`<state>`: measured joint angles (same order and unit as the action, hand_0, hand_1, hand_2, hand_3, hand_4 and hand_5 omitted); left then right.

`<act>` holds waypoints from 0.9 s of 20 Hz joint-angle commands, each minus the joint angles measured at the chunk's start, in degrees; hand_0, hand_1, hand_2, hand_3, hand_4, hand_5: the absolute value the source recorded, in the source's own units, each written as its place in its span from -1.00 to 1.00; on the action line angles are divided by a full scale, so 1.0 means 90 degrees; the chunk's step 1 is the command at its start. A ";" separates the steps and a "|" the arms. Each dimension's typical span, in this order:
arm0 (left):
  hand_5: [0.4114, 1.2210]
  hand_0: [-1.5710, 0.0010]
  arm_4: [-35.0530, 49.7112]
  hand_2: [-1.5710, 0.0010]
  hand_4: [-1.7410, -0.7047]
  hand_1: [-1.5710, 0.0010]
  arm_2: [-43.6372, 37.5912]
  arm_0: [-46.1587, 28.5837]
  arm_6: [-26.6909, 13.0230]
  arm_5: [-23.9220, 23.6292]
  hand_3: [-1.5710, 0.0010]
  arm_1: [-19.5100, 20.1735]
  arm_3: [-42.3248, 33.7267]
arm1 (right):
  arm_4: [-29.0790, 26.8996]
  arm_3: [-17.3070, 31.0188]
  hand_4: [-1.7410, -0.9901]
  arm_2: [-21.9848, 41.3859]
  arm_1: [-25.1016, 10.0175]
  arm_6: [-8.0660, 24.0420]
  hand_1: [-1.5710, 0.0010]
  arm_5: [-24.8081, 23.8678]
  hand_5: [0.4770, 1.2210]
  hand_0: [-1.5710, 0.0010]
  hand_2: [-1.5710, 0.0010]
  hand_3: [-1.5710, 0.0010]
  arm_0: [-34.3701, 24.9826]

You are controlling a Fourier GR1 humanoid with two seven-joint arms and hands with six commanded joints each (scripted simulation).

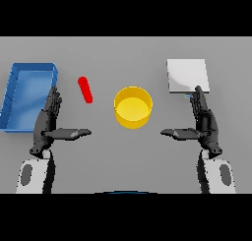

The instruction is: Pick up the red beaker and tilt it to pour out 1 green nut into yellow bowl. Pick up the yellow bowl and place it on the metallic measuring scale.

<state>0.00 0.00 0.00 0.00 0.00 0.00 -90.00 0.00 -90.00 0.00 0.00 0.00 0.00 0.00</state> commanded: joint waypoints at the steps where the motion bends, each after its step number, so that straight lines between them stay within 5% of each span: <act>1: -0.54 1.00 0.0005 1.00 0.14 1.00 -0.0007 0.0012 -0.0006 -0.0006 1.00 0.0004 0.0008 | 0.0007 -0.0014 0.53 0.0015 0.0013 -0.0011 1.00 -0.0007 -0.67 1.00 1.00 1.00 0.0018; 6: -0.54 1.00 0.0058 1.00 0.14 1.00 -0.0050 0.0099 -0.0036 0.0024 1.00 0.0040 0.0057 | 0.0123 -0.0157 0.53 0.0167 0.0128 -0.0101 1.00 -0.0051 -0.67 1.00 1.00 1.00 0.0176; 7: -0.54 1.00 -0.0188 1.00 0.14 1.00 0.0109 -0.0132 0.0100 0.0071 1.00 0.0236 -0.0220 | 0.0886 -0.0357 0.53 0.0445 -0.0116 -0.0565 1.00 -0.0281 -0.67 1.00 1.00 1.00 0.0439; 10: -0.54 1.00 -0.0466 1.00 0.12 1.00 0.0387 -0.0411 -0.0146 0.0162 1.00 0.0442 -0.0721 | 0.1910 -0.0748 0.55 0.0877 -0.0255 -0.0637 1.00 -0.0633 -0.69 1.00 1.00 1.00 0.0782; 18: -0.52 1.00 -0.0885 1.00 0.10 1.00 0.0560 -0.0033 -0.0388 0.0072 1.00 0.0423 -0.0242 | 0.1701 -0.1002 0.38 0.0901 -0.0246 -0.0550 1.00 -0.0437 -0.64 1.00 1.00 1.00 0.1005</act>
<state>-7.97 5.05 -0.26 -3.75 0.64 3.79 -92.19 15.31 -99.03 8.08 -2.25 -4.94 -3.96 9.04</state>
